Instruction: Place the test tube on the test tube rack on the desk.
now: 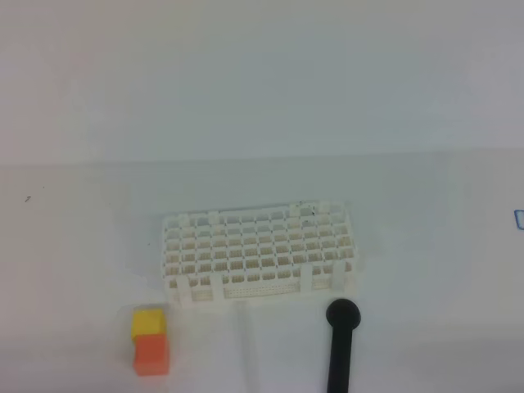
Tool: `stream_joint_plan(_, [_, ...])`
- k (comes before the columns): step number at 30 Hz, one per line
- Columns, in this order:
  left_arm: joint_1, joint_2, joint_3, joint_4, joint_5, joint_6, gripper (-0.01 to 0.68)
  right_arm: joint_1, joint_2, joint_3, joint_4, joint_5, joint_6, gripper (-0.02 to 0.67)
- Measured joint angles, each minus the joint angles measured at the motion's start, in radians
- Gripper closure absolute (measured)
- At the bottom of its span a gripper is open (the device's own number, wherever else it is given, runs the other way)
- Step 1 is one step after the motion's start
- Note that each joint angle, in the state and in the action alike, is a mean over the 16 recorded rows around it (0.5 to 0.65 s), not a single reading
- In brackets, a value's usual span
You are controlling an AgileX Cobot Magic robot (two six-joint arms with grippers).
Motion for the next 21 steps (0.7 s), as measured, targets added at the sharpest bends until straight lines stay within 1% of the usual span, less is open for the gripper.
stream_joint_plan(21, [0.0,0.0,0.0,0.0,-0.002,0.0,0.674,0.0,0.0,0.0,0.0,0.0,0.0,0.65])
